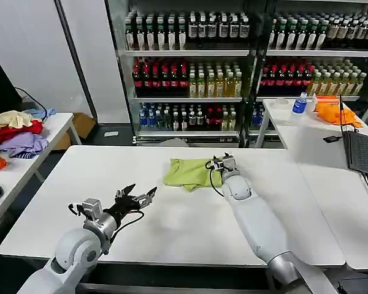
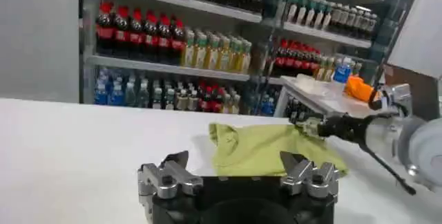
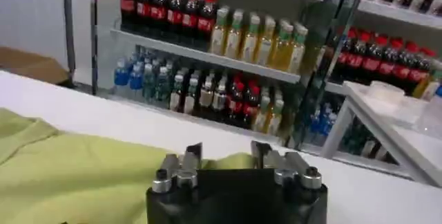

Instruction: Fold and organize the clothes.

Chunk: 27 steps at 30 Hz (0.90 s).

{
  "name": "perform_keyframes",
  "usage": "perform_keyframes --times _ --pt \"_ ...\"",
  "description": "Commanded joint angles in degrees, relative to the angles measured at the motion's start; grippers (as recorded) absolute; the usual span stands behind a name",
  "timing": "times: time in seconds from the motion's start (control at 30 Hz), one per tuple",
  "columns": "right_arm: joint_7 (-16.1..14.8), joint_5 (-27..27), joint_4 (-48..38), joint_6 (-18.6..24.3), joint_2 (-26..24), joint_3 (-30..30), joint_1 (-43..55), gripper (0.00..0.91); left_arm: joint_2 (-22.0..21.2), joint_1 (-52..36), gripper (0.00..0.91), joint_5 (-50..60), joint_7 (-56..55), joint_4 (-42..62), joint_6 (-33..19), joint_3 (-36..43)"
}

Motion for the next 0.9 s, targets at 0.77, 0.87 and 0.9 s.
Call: perform_keyframes --times 0.77,0.87,0.9 --pt "-1.3 3.4 65.6 11.8 -13.8 28.8 -60.5 0.907 -3.4 5.7 0.907 19.4 -5.7 -4.9 -13.5 0.4" --pt "-1.5 2.3 66.4 12.2 -13.0 29.6 -62.4 0.907 -3.5 6.4 0.907 19.7 -5.7 -5.7 -13.4 0.3" --pt "-1.4 2.1 66.7 12.2 -12.8 29.8 -62.7 0.907 -3.5 6.6 0.907 19.8 -5.6 -6.0 -13.3 0.3"
